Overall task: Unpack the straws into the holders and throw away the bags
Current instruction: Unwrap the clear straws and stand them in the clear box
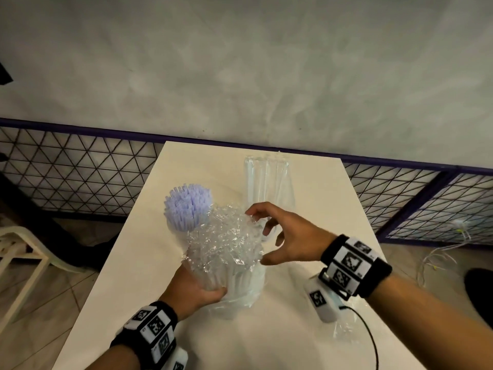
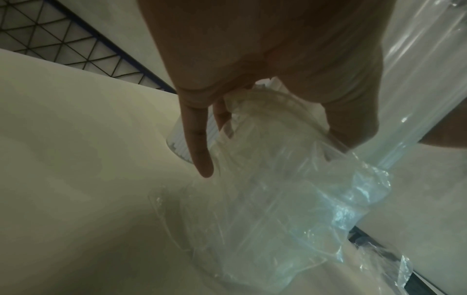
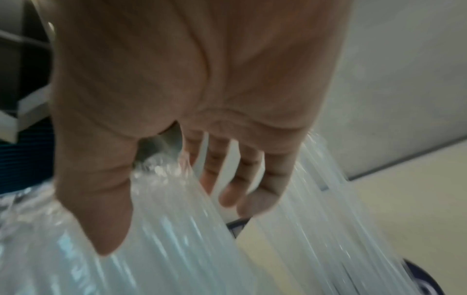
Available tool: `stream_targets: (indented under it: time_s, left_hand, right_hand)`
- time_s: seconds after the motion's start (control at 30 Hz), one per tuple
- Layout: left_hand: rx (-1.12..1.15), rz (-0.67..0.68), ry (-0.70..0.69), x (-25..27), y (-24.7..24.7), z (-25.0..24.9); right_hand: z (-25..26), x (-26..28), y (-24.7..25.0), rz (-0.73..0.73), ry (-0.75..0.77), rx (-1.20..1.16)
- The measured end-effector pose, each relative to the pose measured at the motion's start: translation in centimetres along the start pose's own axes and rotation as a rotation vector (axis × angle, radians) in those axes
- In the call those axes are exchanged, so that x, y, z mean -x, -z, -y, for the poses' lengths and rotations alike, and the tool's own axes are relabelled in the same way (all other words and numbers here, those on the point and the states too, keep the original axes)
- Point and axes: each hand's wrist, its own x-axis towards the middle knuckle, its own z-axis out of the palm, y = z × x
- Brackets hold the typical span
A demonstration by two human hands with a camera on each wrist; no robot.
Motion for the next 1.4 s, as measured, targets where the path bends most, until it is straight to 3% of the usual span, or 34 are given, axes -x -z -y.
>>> stream_targets:
  time_s: [0.27, 0.5, 0.7, 0.9, 1.27, 1.4]
  left_hand:
    - [0.058, -0.008, -0.045, 0.0, 0.0, -0.4]
    - [0.063, -0.032, -0.012, 0.0, -0.2, 0.2]
    - [0.031, -0.038, -0.044, -0.1, -0.3, 0.1]
    - [-0.056, -0.027, -0.093, -0.4, -0.2, 0.9]
    - [0.011, 0.014, -0.075, -0.2, 0.1, 0.0]
    - [0.012, 0.016, -0.065, -0.1, 0.1, -0.3]
  right_hand:
    - [-2.9, -0.3, -4.3, -0.267, 0.003, -0.075]
    - [-3.4, -0.7, -4.8, -0.221, -0.058, 0.001]
    - [-2.6, -1.2, -4.1, -0.440, -0.017, -0.278]
    - [-2.8, -1.0, -4.0, -0.399, -0.070, -0.071]
    - [7.1, 0.4, 8.1, -0.616, 0.009, -0.140]
    - [9.5, 0.2, 13.0, -0.785, 0.112, -0.219]
